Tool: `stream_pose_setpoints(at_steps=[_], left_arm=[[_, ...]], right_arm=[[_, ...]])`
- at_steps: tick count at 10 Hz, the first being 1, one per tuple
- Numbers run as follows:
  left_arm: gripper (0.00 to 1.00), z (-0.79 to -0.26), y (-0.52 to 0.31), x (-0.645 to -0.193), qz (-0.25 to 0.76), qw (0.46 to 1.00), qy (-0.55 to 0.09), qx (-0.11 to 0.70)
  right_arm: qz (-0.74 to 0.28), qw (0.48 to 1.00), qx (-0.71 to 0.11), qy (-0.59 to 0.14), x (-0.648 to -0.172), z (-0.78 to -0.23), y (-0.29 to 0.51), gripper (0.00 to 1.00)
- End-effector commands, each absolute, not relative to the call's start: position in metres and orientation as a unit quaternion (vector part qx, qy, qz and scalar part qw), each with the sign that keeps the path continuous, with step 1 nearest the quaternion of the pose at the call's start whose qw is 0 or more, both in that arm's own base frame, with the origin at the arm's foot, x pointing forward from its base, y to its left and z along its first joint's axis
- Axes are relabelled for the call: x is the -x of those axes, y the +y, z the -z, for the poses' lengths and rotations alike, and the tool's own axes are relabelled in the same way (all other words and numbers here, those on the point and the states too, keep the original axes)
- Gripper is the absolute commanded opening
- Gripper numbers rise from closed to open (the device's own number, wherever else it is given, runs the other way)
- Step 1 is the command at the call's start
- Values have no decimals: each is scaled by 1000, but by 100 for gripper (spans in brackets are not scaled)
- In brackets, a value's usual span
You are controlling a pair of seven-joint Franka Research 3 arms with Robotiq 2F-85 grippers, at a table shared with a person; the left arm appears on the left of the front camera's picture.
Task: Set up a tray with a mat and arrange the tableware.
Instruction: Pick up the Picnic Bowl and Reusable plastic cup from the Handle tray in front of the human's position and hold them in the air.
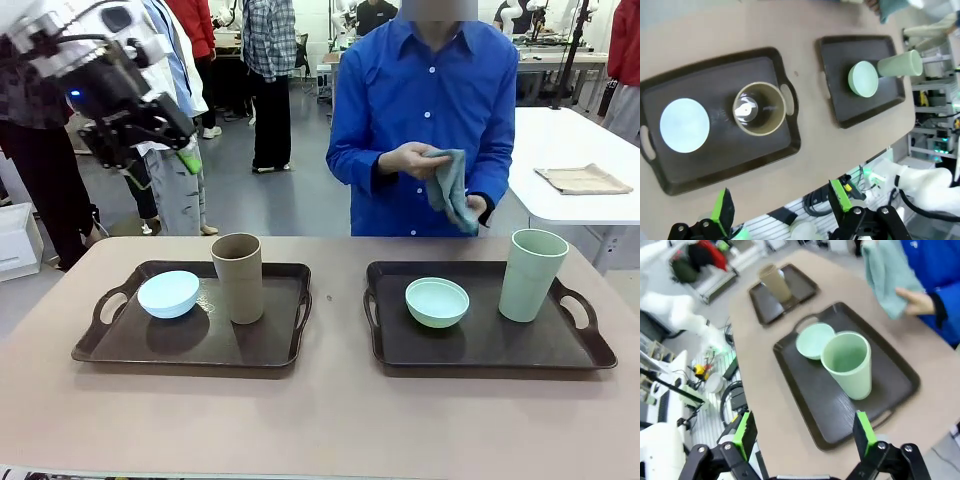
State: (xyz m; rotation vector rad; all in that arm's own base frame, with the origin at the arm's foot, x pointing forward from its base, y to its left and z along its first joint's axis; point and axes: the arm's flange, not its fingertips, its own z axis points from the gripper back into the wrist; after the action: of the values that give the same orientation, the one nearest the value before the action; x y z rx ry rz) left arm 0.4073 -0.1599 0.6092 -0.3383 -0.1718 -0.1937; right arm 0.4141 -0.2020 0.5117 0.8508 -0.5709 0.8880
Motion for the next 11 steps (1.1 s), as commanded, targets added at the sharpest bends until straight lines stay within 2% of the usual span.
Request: stream_pose_setpoints(at_steps=[1, 4, 5, 6, 10, 11], left_arm=[[100, -612, -201, -419, 80, 982, -96, 142], [100, -611, -253, -409, 58, 977, -138, 153], [100, -609, -231, -410, 86, 978, -106, 158], [100, -609, -231, -410, 86, 978, -106, 158], [100, -609, -231, -410, 86, 978, -106, 158], [100, -608, -232, -413, 74, 978, -107, 164]], right_arm=[[-432, 753, -428, -253, -436, -503, -201, 100], [-432, 760, -426, -234, -435, -482, -190, 100], [-388, 777, -426, -255, -425, -485, -194, 100], [-431, 759, -431, -231, -440, -483, -183, 100], [-426, 762, -430, -231, -438, -483, -186, 100], [-465, 754, -387, -256, -454, -477, -183, 100]])
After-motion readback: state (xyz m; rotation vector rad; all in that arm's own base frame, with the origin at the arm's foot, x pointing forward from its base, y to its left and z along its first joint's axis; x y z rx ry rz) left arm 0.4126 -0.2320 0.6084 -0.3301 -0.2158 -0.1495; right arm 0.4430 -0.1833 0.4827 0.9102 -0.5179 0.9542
